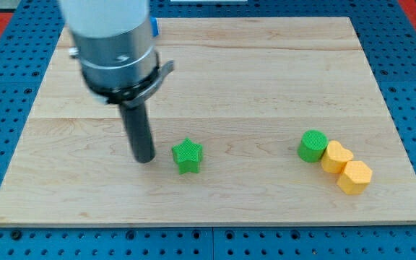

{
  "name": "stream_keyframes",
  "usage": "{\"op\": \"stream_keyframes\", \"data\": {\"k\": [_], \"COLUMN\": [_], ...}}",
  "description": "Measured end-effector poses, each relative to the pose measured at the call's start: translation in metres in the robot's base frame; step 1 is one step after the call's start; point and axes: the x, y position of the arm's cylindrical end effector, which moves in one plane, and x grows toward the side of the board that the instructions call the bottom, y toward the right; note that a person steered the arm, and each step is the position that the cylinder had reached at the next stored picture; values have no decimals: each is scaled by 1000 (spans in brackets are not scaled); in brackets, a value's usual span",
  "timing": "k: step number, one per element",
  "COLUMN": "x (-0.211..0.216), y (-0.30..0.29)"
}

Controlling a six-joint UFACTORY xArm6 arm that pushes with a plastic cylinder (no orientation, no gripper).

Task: Move the green star slightly right

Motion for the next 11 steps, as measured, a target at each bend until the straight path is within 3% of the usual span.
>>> {"op": "stream_keyframes", "data": {"k": [3,5,7,11], "x": [-32,-6,12,-12], "y": [110,33,70,163]}}
